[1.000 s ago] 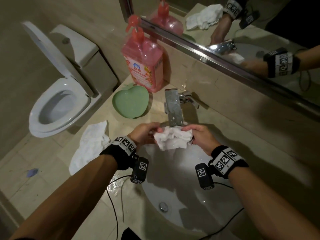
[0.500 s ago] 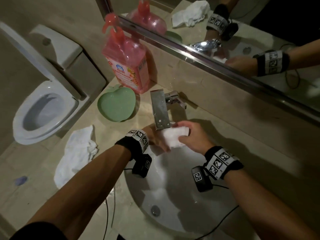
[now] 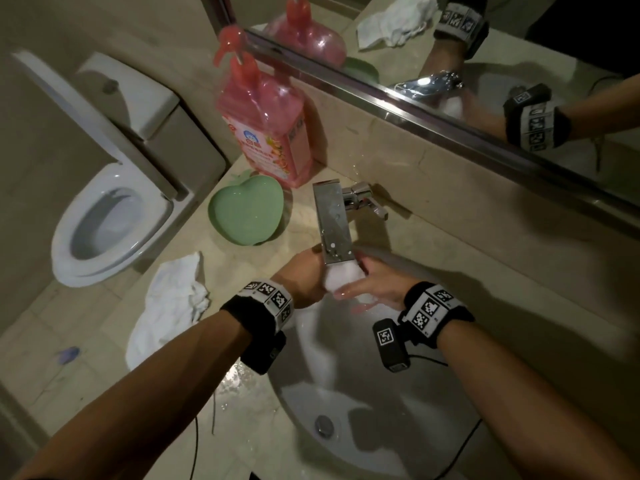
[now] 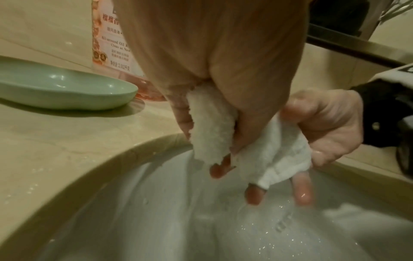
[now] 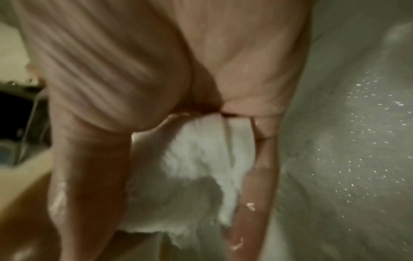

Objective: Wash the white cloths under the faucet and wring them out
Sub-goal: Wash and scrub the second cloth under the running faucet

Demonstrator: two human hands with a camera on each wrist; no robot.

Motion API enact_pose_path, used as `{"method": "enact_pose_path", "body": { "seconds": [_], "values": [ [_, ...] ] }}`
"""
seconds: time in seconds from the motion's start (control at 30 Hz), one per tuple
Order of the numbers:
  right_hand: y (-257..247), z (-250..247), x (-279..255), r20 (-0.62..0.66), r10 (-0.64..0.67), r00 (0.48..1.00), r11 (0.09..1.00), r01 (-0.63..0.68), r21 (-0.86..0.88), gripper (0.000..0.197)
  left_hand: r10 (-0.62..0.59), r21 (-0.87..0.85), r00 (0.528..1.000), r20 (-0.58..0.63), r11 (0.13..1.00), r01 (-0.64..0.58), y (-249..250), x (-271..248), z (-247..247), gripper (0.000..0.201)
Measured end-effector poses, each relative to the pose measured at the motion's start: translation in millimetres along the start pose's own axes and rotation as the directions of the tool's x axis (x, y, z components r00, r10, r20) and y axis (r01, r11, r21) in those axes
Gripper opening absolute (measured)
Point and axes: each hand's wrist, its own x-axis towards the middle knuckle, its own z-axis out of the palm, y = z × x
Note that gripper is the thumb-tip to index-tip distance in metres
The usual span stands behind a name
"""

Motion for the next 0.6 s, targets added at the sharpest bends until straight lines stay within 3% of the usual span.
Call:
{"method": "enact_pose_path", "body": {
  "seconds": [0.07, 0.13, 0.2, 0.3, 0.37, 0.43, 0.53, 0.6],
  "values": [
    [-1, 11, 7, 0.006, 0.037, 0.999, 0.999, -0.037, -0.007, 0.077, 0.014, 0.109, 1.0, 0.021, 0.994, -0.016, -1, -3, -3, 0.068],
    [-3, 18, 12, -0.052, -0.02, 0.998, 0.988, 0.012, -0.153, 0.063, -0.005, 0.249, 0.999, 0.035, 0.969, -0.004, -1, -4, -4, 0.077],
    [-5, 18, 14, -0.109, -0.13, 0.986, 0.953, 0.093, -0.288, 0.045, -0.029, 0.358, 0.999, 0.029, 0.934, 0.017, 2, -2, -3, 0.065],
    [-9, 17, 13, -0.171, -0.197, 0.965, 0.898, 0.107, -0.427, 0.047, -0.103, 0.386, 0.994, -0.023, 0.917, 0.104, 16, 4, 0, 0.036],
    [-10, 15, 11, -0.198, -0.209, 0.958, 0.787, 0.045, -0.616, 0.057, -0.146, 0.371, 0.989, 0.017, 0.92, 0.13, 22, 10, 3, 0.031],
    [-7, 13, 11, -0.216, -0.247, 0.944, 0.608, -0.023, -0.794, 0.058, -0.192, 0.281, 0.981, 0.037, 0.944, 0.174, 21, 19, 12, 0.022],
    [-3, 9, 12, -0.183, -0.329, 0.926, 0.381, -0.047, -0.923, 0.042, -0.191, 0.252, 0.978, 0.081, 0.953, 0.165, 27, 28, 22, 0.014],
    [-1, 6, 12, -0.171, -0.333, 0.927, 0.312, -0.063, -0.948, 0.031, -0.221, 0.185, 0.971, 0.094, 0.962, 0.201, 30, 33, 25, 0.024]
  ]
}}
